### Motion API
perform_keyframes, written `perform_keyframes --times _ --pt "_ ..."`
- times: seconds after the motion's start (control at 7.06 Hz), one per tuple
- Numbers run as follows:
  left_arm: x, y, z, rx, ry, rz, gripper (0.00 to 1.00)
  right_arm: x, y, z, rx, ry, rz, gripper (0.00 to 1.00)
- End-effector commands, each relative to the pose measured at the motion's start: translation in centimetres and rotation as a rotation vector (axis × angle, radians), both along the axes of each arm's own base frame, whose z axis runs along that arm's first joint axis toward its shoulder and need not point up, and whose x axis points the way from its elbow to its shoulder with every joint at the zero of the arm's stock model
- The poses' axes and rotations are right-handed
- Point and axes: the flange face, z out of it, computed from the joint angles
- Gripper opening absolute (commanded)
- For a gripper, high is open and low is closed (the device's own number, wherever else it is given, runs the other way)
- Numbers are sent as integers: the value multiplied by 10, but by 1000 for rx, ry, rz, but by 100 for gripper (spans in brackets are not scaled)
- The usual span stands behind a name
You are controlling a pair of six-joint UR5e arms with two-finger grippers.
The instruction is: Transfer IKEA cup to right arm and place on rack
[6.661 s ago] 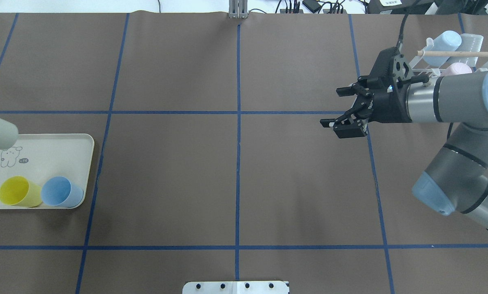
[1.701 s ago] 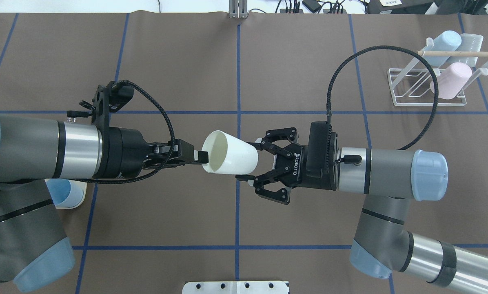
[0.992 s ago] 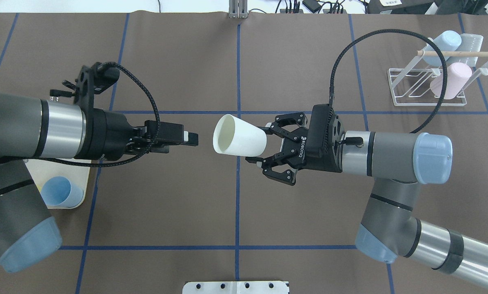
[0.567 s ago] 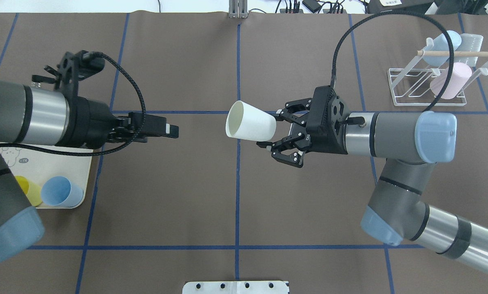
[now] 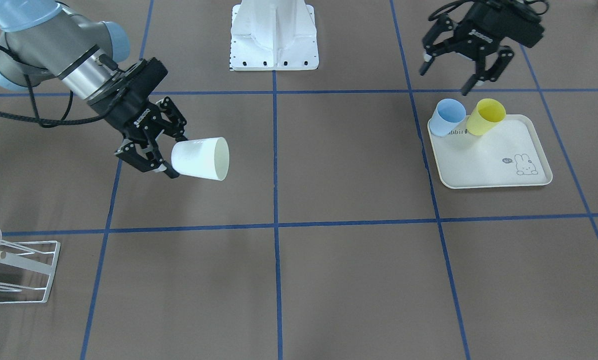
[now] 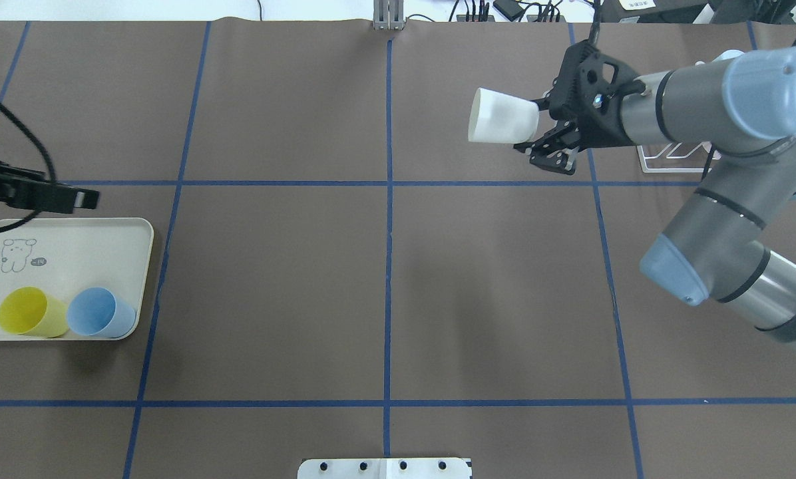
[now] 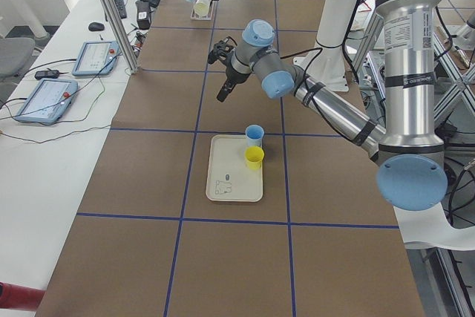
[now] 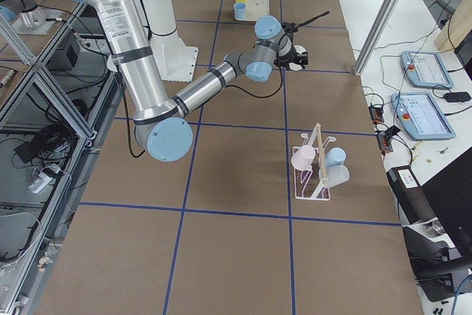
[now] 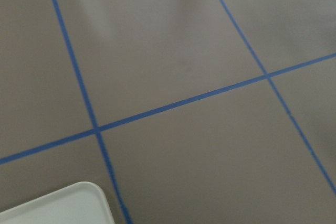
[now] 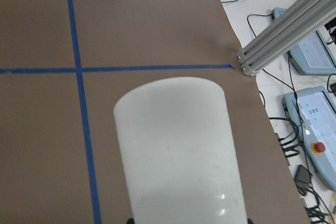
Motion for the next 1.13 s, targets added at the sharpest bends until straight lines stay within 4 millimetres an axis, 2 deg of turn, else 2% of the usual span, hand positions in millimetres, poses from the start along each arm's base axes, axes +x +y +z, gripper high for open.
perform_keyframes --times 0.0,0.14,0.28,0.43,0.71,0.99 --pt "-46 -3 34 53 -60 23 100 65 -34 32 152 345 38 5" --pt "-47 -1 35 51 -60 23 100 83 -42 50 273 594 102 5" --pt "-47 -1 36 45 -58 21 100 92 -50 58 382 822 71 5" --pt "-47 -2 37 42 -57 20 100 105 -57 63 425 944 -1 5" --pt "-47 -2 37 41 -56 19 100 131 -75 86 466 1099 -100 3" --pt "-47 -2 37 40 -55 18 100 130 -85 107 453 1138 -149 3"
